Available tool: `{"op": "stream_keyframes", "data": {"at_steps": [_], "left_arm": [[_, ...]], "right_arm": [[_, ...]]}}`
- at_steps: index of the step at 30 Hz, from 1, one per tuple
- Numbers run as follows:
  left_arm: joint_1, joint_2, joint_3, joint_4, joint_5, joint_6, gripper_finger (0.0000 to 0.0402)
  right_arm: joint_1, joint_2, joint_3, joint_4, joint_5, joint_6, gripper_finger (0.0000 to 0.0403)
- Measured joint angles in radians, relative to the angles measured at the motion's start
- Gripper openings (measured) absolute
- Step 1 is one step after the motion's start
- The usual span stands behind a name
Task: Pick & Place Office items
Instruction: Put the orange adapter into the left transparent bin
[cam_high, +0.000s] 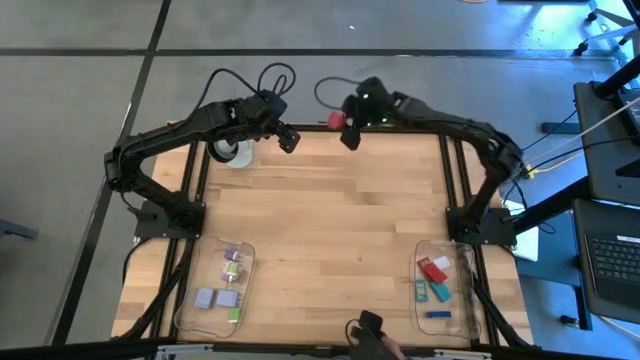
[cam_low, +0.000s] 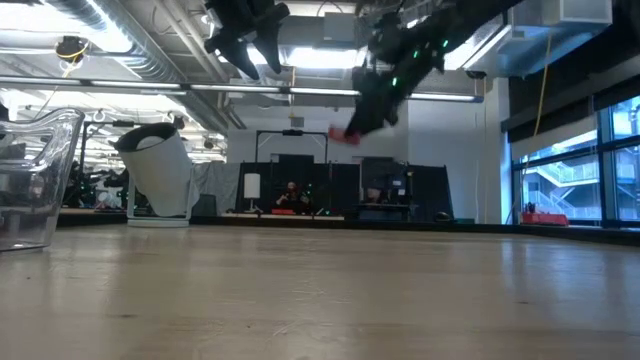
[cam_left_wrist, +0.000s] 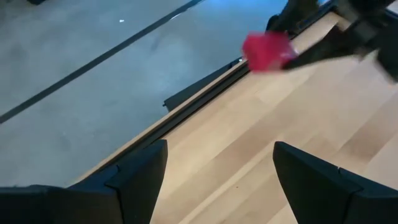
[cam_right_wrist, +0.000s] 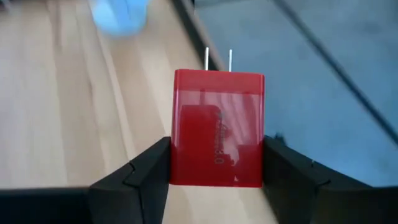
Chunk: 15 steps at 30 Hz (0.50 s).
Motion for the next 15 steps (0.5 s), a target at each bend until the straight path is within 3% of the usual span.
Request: {"op": "stream_keyframes", "data": {"at_steps": [9, 15], "left_arm": [[-0.005, 0.000, 0.000, 0.000, -0.001, -0.037, 0.0290], [-0.008, 0.000, 0.000, 0.006, 0.006, -0.042, 0.0290]], "right_arm": [[0.061, -0.188, 0.000, 0.100, 0.002, 0.051, 0.0214], [0.156, -0.260, 0.001, 0.129, 0.153, 0.006, 0.0214]]}}
